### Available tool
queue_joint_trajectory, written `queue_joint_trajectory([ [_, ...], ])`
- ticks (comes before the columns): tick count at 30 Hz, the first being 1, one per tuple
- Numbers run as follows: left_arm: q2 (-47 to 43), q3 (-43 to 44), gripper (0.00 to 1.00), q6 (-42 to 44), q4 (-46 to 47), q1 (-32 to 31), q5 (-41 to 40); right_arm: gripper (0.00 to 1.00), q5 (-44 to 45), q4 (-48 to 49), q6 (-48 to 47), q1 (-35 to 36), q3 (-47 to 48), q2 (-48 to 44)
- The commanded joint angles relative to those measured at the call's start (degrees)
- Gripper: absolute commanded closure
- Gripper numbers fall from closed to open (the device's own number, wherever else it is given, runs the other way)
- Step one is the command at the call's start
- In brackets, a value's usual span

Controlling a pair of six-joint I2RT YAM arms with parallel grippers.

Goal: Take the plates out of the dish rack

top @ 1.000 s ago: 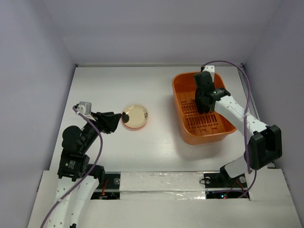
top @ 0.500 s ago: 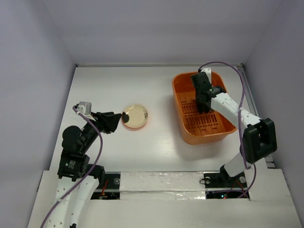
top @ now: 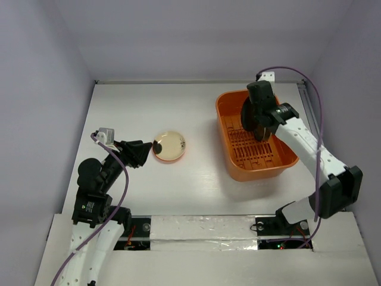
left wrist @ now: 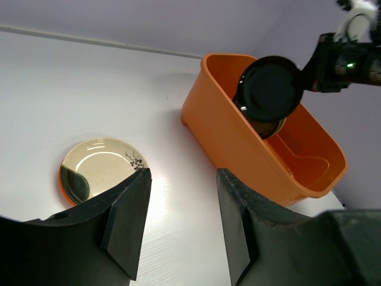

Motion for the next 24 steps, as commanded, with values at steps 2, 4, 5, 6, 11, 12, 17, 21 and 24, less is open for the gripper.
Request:
queue_joint_trajectory([
  [2, -0.3, -0.3, 0.55, -0.2, 2.4, 0.3, 0.3, 1.0, -0.3, -0.5, -0.6, 2.1, 5.1, -8.6],
  [4, -0.2, -0.3, 0.55, -0.2, 2.4, 0.3, 0.3, 1.0, -1.6, 0.4, 0.3, 2.7, 5.3, -12.6],
  [5, -0.1, -0.3, 0.55, -0.2, 2.4, 0.3, 0.3, 1.0, -3.6, 1.2, 0.5, 3.7, 5.2, -13.9],
  [6, 0.0, -0.3, 0.55, -0.3, 2.4, 0.3, 0.3, 1.0, -4.8, 3.3, 1.2, 4.4, 5.0, -16.1],
  [11, 0.2, -0.3, 0.55, -0.3, 2.5, 0.3, 0.4, 1.0, -22.8, 14.7, 4.8, 10.8, -0.4, -17.2],
  [12, 0.2, -0.3, 0.55, -0.3, 2.5, 0.8, 0.3, 1.0, -25.2, 18.3, 6.7, 13.0, -0.9, -16.2],
  [17, 0.2, -0.2, 0.55, -0.2, 2.2, 0.8, 0.0, 1.0, -34.7, 26.5, 12.4, 19.0, -0.3, -3.7],
  [21, 0.0, -0.2, 0.55, -0.2, 2.1, 0.8, -0.2, 1.0, -38.3, 32.7, 18.1, 20.3, 0.4, 5.0],
  [24, -0.1, -0.1, 0.55, -0.2, 2.1, 0.8, -0.3, 1.0, -40.6, 36.2, 21.2, 20.3, 0.7, 10.7],
])
